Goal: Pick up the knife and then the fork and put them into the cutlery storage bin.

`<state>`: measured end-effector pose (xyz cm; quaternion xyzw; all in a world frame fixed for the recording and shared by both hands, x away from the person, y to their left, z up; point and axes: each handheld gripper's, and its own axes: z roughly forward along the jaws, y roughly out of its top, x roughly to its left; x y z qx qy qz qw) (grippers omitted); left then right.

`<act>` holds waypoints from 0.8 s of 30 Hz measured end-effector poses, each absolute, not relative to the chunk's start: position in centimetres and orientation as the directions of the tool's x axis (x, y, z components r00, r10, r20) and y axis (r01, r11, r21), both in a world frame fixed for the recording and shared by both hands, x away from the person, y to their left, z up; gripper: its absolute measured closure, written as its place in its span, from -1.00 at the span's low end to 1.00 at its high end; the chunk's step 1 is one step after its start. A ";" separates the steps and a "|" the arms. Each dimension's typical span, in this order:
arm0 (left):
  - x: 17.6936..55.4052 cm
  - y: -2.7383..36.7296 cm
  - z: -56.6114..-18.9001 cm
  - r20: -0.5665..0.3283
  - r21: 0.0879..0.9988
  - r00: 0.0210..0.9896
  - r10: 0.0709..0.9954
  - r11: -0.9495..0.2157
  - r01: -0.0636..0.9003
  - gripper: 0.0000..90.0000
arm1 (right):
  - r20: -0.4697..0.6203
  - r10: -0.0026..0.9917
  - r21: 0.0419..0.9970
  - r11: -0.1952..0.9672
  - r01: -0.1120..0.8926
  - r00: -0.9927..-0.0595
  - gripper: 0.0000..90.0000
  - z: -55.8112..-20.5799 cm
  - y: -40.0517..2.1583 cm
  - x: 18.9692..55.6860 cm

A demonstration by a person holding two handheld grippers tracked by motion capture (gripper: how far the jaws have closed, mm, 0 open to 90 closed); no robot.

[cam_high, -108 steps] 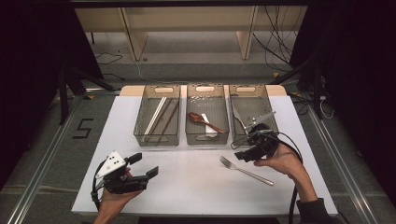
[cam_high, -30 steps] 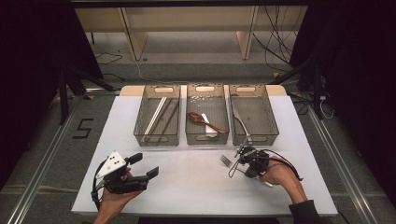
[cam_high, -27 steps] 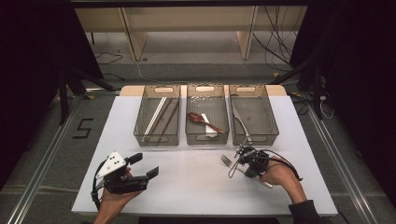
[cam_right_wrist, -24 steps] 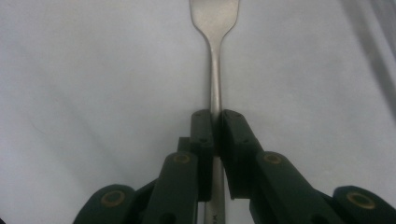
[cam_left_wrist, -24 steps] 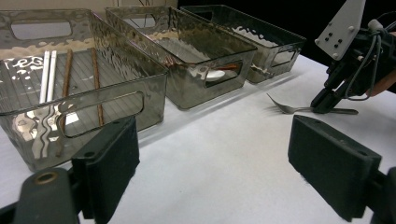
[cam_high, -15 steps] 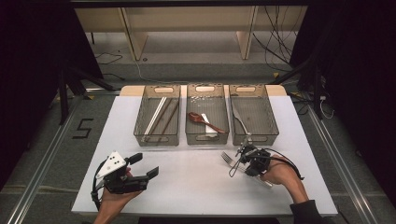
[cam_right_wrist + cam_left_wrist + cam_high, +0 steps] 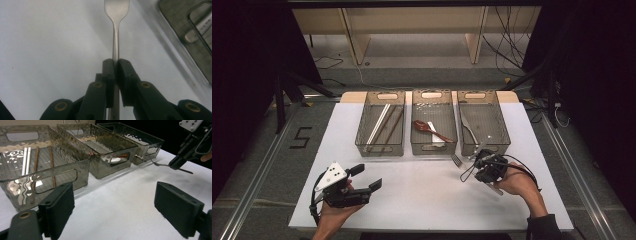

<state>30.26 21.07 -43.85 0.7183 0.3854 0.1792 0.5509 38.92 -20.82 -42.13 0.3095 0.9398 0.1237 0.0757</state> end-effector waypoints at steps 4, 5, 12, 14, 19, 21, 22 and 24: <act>30.3 21.1 -43.9 -0.166 0.929 0.639 0.751 -0.097 0.356 -0.65 | -0.052 0.610 0.312 0.762 0.567 -0.791 0.87 -41.7 -21.1 38.9; 30.3 21.1 -43.9 -0.167 0.929 0.638 0.751 -0.096 0.356 -0.65 | -0.053 0.612 0.321 0.759 0.566 -0.789 0.87 -41.6 -21.2 38.9; 30.3 21.1 -43.9 -0.167 0.929 0.638 0.752 -0.096 0.356 -0.65 | -0.049 0.624 0.371 0.737 0.566 -0.780 0.87 -40.8 -21.8 39.0; 30.3 21.1 -43.9 -0.169 0.930 0.637 0.752 -0.093 0.356 -0.65 | -0.052 0.632 0.385 0.727 0.569 -0.773 0.87 -40.7 -21.9 38.9; 30.3 21.1 -43.9 -0.168 0.930 0.637 0.752 -0.094 0.356 -0.65 | -0.051 0.649 0.428 0.701 0.570 -0.759 0.87 -40.0 -22.5 39.0; 30.3 21.0 -43.9 -0.168 0.929 0.637 0.752 -0.094 0.357 -0.65 | -0.040 0.657 0.447 0.686 0.574 -0.753 0.87 -39.7 -22.8 39.1; 30.3 21.0 -43.9 -0.169 0.929 0.637 0.753 -0.094 0.357 -0.65 | -0.041 0.660 0.452 0.681 0.575 -0.750 0.87 -39.6 -22.9 39.1; 30.3 21.0 -43.9 -0.167 0.929 0.636 0.753 -0.096 0.357 -0.65 | -0.042 0.668 0.462 0.673 0.578 -0.743 0.87 -39.4 -23.1 39.2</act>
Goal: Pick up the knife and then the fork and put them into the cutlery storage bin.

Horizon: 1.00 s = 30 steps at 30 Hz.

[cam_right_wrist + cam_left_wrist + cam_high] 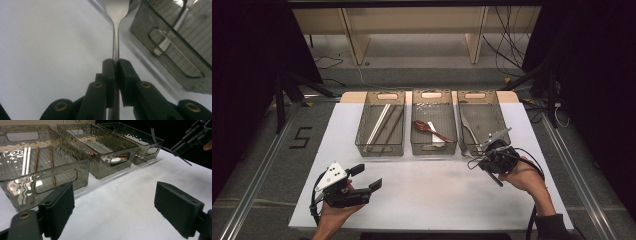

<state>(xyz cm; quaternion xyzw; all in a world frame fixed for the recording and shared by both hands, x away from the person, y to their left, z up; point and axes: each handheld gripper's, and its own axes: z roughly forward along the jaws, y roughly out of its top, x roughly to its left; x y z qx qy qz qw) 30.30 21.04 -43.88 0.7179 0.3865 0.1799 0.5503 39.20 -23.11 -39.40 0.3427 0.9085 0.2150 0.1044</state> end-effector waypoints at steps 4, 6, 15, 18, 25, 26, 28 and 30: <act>30.3 21.1 -43.9 -0.169 0.929 0.634 0.754 -0.092 0.358 -0.65 | -0.037 0.679 0.487 0.653 0.580 -0.733 0.87 -39.0 -23.4 39.5; 30.3 21.1 -43.9 -0.170 0.930 0.634 0.754 -0.091 0.357 -0.65 | -0.039 0.685 0.500 0.644 0.579 -0.728 0.87 -38.8 -23.6 39.7; 30.3 21.1 -43.9 -0.172 0.930 0.632 0.756 -0.087 0.357 -0.65 | -0.034 0.725 0.578 0.576 0.578 -0.688 0.87 -36.6 -24.6 41.2; 30.3 21.1 -43.9 -0.171 0.930 0.633 0.755 -0.089 0.357 -0.65 | -0.031 0.734 0.586 0.563 0.583 -0.678 0.87 -36.3 -24.6 41.8; 30.3 21.1 -43.9 -0.170 0.930 0.633 0.755 -0.090 0.357 -0.65 | -0.023 0.762 0.598 0.529 0.602 -0.647 0.87 -35.7 -24.9 43.4; 30.3 21.1 -43.9 -0.169 0.930 0.634 0.755 -0.092 0.357 -0.65 | -0.022 0.770 0.603 0.519 0.606 -0.638 0.87 -35.6 -24.9 43.7; 30.3 21.1 -43.9 -0.170 0.929 0.634 0.755 -0.091 0.358 -0.65 | -0.016 0.780 0.606 0.506 0.614 -0.626 0.87 -35.5 -25.0 44.2; 30.3 21.1 -43.9 -0.169 0.929 0.634 0.755 -0.092 0.358 -0.65 | -0.011 0.787 0.608 0.495 0.621 -0.616 0.87 -35.3 -25.0 44.6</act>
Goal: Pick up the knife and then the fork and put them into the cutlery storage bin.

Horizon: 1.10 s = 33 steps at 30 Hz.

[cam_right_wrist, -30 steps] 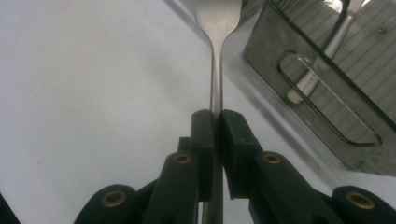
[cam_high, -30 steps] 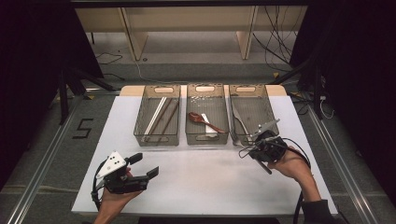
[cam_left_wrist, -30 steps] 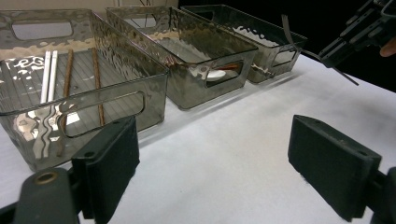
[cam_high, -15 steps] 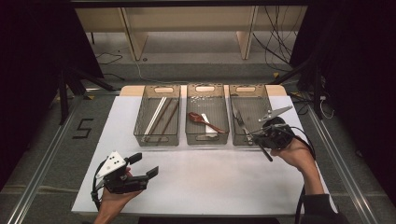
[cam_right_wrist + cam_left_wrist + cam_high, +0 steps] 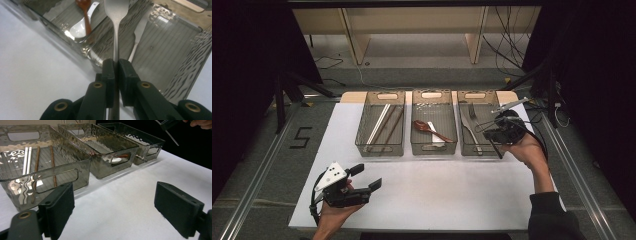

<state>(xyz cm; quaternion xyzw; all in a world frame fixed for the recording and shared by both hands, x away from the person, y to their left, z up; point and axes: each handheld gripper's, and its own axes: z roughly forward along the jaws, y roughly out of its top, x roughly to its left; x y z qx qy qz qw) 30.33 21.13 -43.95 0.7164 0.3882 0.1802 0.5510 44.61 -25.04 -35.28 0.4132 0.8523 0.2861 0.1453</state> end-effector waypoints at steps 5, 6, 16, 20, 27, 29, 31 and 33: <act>30.3 21.1 -43.9 -0.169 0.930 0.634 0.755 -0.092 0.357 -0.65 | -0.007 0.799 0.616 0.478 0.627 -0.602 0.87 -34.9 -24.9 45.5; 30.3 21.1 -43.9 -0.169 0.930 0.634 0.754 -0.092 0.357 -0.65 | -0.004 0.800 0.620 0.472 0.627 -0.600 0.87 -34.9 -24.9 45.7; 30.3 21.1 -43.9 -0.169 0.929 0.635 0.754 -0.092 0.357 -0.65 | -0.003 0.815 0.639 0.447 0.626 -0.579 0.87 -34.3 -24.8 46.9; 30.3 21.1 -43.9 -0.168 0.929 0.635 0.754 -0.093 0.357 -0.65 | 0.002 0.823 0.640 0.435 0.633 -0.567 0.87 -34.2 -24.8 47.4; 30.3 21.1 -44.0 -0.170 0.929 0.635 0.753 -0.093 0.359 -0.65 | 0.009 0.837 0.647 0.412 0.641 -0.547 0.87 -34.2 -24.7 48.6; 30.3 21.1 -43.9 -0.170 0.929 0.635 0.753 -0.092 0.357 -0.65 | 0.007 0.842 0.644 0.409 0.647 -0.539 0.87 -34.2 -24.7 49.1; 30.3 21.1 -43.9 -0.169 0.929 0.635 0.754 -0.092 0.357 -0.65 | 0.005 0.850 0.640 0.402 0.655 -0.526 0.87 -34.2 -24.7 49.5; 30.3 21.1 -43.9 -0.170 0.929 0.635 0.754 -0.091 0.357 -0.65 | 0.004 0.856 0.641 0.395 0.658 -0.517 0.87 -34.4 -24.7 49.9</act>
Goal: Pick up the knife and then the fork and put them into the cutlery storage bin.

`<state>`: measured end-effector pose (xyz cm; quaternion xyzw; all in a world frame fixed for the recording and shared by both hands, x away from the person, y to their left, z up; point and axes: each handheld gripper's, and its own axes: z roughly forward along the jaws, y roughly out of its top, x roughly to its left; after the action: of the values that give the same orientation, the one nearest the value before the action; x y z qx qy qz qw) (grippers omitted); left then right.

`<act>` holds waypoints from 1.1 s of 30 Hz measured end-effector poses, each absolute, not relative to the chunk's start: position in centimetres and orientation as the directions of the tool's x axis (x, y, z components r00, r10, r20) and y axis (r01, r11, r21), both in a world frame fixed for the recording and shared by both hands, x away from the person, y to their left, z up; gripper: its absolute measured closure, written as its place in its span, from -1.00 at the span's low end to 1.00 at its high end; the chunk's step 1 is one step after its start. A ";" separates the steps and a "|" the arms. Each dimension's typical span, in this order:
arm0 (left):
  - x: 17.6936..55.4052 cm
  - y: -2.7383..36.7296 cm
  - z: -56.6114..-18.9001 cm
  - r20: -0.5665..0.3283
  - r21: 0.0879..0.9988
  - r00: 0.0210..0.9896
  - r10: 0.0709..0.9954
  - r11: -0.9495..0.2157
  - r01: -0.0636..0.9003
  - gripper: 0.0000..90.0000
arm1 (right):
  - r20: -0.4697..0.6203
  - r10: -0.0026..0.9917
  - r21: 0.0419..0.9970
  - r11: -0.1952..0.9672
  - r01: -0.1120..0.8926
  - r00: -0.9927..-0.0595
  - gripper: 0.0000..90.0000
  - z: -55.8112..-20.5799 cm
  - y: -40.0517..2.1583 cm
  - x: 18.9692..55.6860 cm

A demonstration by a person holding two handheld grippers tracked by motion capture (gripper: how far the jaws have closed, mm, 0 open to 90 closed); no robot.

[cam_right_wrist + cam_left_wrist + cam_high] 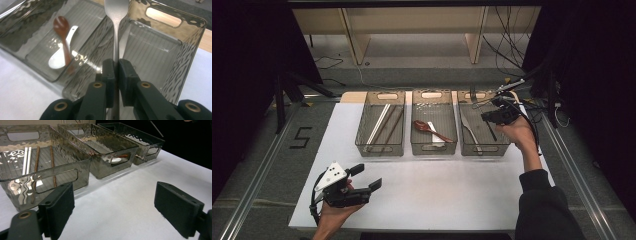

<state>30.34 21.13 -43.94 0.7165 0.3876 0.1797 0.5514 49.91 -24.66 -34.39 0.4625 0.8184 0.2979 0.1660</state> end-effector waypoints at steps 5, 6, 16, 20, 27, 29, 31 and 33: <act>30.4 21.1 -44.0 -0.170 0.930 0.636 0.753 -0.091 0.357 -0.65 | 0.009 0.867 0.639 0.378 0.670 -0.497 0.87 -35.0 -24.6 50.7; 30.4 21.1 -44.0 -0.170 0.930 0.636 0.753 -0.091 0.357 -0.65 | 0.007 0.869 0.637 0.378 0.672 -0.495 0.87 -35.0 -24.6 50.8; 30.3 21.1 -43.9 -0.173 0.930 0.635 0.753 -0.088 0.357 -0.65 | 0.015 0.881 0.620 0.362 0.696 -0.472 0.86 -36.5 -24.5 51.9; 30.3 21.2 -43.9 -0.173 0.930 0.634 0.753 -0.086 0.357 -0.65 | 0.029 0.886 0.613 0.349 0.709 -0.462 0.86 -37.3 -24.5 52.1; 30.3 21.1 -43.9 -0.172 0.929 0.636 0.752 -0.090 0.358 -0.65 | 0.042 0.894 0.599 0.335 0.728 -0.446 0.86 -38.6 -24.9 52.2; 30.3 21.1 -44.0 -0.173 0.930 0.635 0.753 -0.088 0.357 -0.65 | 0.039 0.894 0.596 0.337 0.729 -0.446 0.86 -38.7 -25.0 52.1; 30.3 21.1 -43.9 -0.169 0.930 0.637 0.752 -0.093 0.357 -0.65 | 0.043 0.895 0.597 0.333 0.729 -0.444 0.86 -38.8 -25.1 52.1; 30.3 21.1 -43.9 -0.168 0.929 0.637 0.752 -0.094 0.357 -0.65 | 0.041 0.897 0.596 0.331 0.732 -0.439 0.86 -39.0 -25.1 52.1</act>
<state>30.33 21.15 -43.93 0.7176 0.3862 0.1794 0.5511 52.12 -25.08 -38.97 0.5079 0.8019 0.2769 0.1496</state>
